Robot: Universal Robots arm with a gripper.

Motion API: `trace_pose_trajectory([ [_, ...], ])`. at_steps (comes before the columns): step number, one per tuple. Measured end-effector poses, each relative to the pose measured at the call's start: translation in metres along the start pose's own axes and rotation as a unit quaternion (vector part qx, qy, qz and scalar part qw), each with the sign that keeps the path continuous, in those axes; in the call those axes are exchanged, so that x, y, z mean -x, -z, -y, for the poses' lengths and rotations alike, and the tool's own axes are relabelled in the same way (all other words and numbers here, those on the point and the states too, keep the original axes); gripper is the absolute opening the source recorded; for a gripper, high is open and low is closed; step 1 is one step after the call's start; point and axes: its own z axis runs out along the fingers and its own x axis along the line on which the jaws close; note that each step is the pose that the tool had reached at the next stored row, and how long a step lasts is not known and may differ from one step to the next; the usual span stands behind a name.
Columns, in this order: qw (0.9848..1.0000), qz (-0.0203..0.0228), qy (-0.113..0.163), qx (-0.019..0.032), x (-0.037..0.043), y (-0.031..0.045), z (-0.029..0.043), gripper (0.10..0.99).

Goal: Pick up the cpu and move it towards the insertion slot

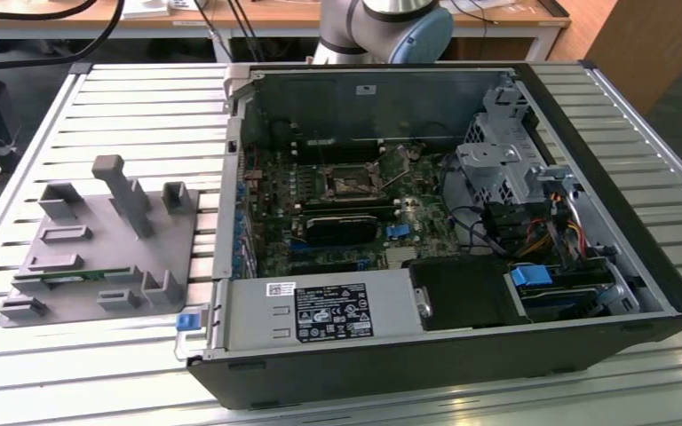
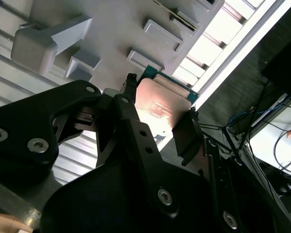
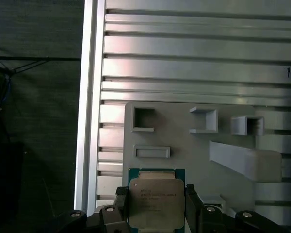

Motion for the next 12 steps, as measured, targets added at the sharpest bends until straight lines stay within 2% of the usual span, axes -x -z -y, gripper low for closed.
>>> trace_pose_trajectory([
  [12,1.0,0.0001,0.0,0.0,0.0,0.0063,-0.0004,0.545],
])
